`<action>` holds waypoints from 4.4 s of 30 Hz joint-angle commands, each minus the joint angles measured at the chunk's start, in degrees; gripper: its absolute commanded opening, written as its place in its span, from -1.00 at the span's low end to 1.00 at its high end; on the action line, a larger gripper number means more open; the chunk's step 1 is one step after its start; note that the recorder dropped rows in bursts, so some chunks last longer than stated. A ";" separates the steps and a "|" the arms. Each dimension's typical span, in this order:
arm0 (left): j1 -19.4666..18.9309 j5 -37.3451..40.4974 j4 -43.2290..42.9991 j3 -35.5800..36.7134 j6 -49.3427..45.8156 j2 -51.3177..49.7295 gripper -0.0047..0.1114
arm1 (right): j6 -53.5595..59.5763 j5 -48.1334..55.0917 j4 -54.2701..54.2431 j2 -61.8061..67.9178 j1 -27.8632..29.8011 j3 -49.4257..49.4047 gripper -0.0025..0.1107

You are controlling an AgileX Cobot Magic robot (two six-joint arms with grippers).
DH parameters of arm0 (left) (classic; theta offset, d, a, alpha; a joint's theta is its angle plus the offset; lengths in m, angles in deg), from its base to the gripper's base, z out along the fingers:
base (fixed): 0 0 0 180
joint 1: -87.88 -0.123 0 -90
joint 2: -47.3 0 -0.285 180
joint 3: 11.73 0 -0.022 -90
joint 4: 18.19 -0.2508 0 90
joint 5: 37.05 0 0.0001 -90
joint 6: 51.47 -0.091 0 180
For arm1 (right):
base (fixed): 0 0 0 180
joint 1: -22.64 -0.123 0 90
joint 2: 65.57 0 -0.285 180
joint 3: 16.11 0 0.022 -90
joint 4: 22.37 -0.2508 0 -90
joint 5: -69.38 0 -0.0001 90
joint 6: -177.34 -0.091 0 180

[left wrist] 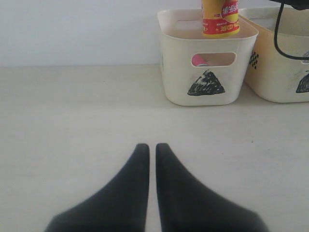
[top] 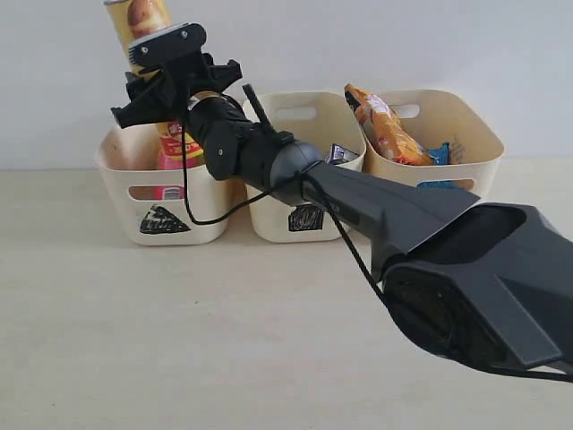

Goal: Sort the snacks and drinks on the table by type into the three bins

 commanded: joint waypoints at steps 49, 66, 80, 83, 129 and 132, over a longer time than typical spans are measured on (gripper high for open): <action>-0.15 -0.04 0.06 0.18 -0.13 0.16 -0.84 | 0.82 42.20 2.39 -12.55 -1.32 0.76 -0.96; -0.15 -0.04 0.06 0.18 -0.13 0.16 -0.84 | -16.15 66.65 27.57 -16.90 -8.01 0.63 -0.96; -0.15 -0.04 0.06 0.18 -0.13 0.16 -0.84 | -17.15 81.36 28.04 -20.09 -9.17 0.63 -0.96; -0.15 -0.04 0.06 0.18 -0.13 0.16 -0.84 | -17.24 84.22 28.04 -20.64 -9.42 0.63 -0.96; -0.15 -0.04 0.06 0.18 -0.13 0.16 -0.84 | -23.14 74.91 26.71 -69.92 12.17 -72.41 -0.96; -0.15 -0.04 0.06 0.18 -0.13 0.16 -0.84 | -24.10 74.67 26.71 -72.30 16.66 -74.23 -0.96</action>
